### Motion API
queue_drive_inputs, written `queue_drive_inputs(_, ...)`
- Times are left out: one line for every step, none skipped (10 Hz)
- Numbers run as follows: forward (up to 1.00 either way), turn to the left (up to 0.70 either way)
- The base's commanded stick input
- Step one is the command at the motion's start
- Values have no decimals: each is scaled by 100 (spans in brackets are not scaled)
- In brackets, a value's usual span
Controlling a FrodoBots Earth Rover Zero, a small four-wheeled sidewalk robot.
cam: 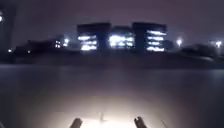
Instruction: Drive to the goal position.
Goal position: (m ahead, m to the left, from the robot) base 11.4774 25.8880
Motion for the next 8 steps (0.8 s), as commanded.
queue_drive_inputs(100,0)
queue_drive_inputs(100,0)
queue_drive_inputs(100,5)
queue_drive_inputs(100,9)
queue_drive_inputs(100,14)
queue_drive_inputs(100,35)
queue_drive_inputs(100,40)
queue_drive_inputs(100,40)
